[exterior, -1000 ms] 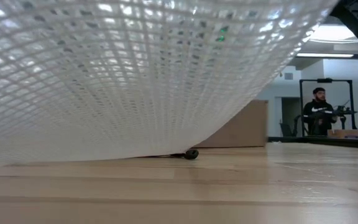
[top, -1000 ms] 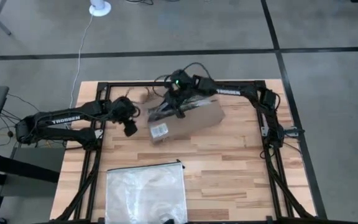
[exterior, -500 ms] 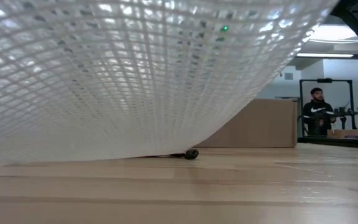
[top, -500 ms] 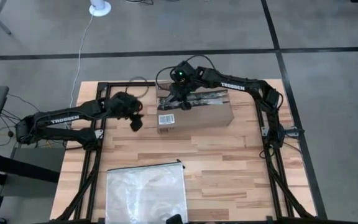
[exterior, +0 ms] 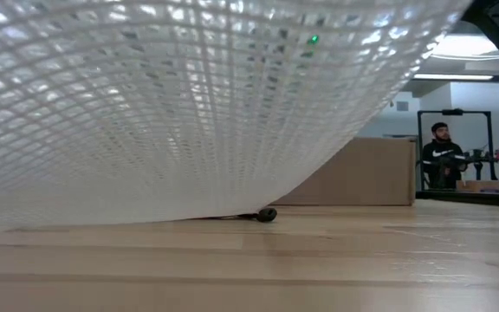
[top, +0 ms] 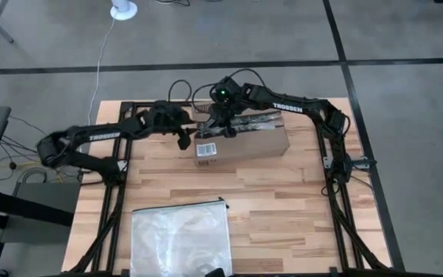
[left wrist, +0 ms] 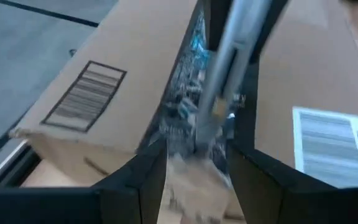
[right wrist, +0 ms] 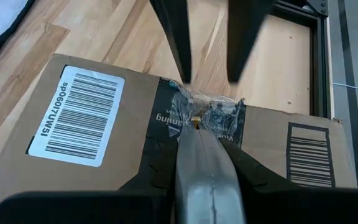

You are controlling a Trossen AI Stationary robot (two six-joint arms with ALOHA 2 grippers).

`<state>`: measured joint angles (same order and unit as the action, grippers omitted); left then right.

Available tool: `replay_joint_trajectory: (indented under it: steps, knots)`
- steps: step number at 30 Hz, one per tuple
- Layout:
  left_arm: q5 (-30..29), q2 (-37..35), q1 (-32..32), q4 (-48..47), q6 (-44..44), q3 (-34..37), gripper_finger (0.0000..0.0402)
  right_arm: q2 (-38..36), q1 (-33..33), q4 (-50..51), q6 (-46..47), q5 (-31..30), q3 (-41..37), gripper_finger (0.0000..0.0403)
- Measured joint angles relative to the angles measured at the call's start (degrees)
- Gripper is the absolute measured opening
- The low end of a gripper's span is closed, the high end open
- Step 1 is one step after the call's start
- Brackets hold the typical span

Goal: Unpack boxes
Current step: Open the box using the cutter

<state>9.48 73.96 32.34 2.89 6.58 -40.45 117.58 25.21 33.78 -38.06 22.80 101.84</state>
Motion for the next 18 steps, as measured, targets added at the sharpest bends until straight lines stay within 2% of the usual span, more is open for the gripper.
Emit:
replay_joint_trajectory:
  steps: [3,8,18]
  knots:
    - [3.2,3.6,0.3,2.0,2.1,-2.6,0.0152,0.0,0.0,0.0,0.5,0.1,0.0,0.0061]
    - [4.0,9.5,0.3,-1.9,5.1,-4.0,0.0152,0.0,0.0,0.1,1.5,0.1,0.0,0.0061]
    - [4.0,9.3,0.8,-9.9,8.7,-4.3,0.0152,-2.6,1.7,5.1,-0.9,-1.6,0.3,0.0061]
